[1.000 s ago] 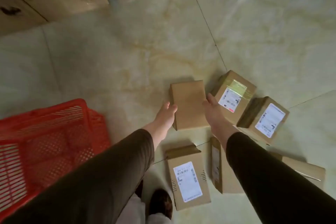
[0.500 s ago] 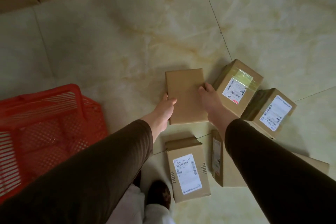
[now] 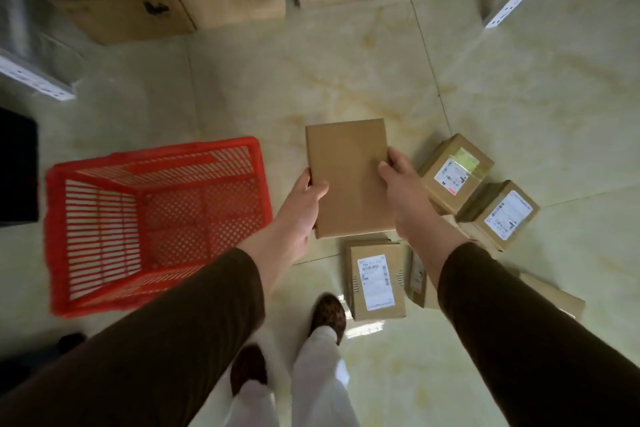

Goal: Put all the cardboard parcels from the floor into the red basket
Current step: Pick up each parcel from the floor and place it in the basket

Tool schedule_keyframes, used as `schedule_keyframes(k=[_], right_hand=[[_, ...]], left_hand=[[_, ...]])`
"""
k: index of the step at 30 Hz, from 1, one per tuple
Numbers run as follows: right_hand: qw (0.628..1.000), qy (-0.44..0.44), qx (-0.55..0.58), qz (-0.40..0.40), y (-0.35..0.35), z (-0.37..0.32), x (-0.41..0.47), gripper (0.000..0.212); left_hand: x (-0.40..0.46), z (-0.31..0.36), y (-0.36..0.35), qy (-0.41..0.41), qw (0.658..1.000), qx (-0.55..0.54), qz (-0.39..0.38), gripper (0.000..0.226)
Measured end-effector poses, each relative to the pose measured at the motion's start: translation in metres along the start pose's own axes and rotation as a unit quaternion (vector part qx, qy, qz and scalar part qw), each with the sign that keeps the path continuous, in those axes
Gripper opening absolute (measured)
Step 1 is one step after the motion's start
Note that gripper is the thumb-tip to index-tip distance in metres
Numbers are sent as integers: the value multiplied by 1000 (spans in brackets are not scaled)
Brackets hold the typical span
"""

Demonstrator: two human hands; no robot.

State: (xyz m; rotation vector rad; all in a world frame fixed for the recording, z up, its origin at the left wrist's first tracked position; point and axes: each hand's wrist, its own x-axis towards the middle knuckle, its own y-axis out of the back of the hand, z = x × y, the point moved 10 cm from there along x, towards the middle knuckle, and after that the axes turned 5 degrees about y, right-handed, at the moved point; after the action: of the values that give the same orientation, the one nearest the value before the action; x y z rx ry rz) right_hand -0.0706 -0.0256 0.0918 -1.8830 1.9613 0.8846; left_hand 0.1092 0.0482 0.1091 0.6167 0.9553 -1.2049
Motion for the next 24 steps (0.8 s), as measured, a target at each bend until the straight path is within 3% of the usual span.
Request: schedule_keyframes(k=[3,6,10,15,20,24], right_hand=[[999,16,0,-29,-34,-12,-41,50],[998,7,-4,-64,-78,-13,-86,57],[994,12,-7,-106,-138,-12,-131,55],[987,-22,-9,-161,-205,4,-157,51],[983,-50,-18,-176,-266,15,-174,54],[985,-58,-42,-159,-312,23,-181,56]], left_hand=[[-40,-1,44,-10,1000,-4,13,33],[-71,-14,97,-6,1000,-12,26,41],[-93,-29,163,0,998,-5,58,28],[-96,-51,232,11,997,-3,77,50],[-95,-57,288,9,997,-2,73,47],[-85,-79,343,56,994,-11,96,52]])
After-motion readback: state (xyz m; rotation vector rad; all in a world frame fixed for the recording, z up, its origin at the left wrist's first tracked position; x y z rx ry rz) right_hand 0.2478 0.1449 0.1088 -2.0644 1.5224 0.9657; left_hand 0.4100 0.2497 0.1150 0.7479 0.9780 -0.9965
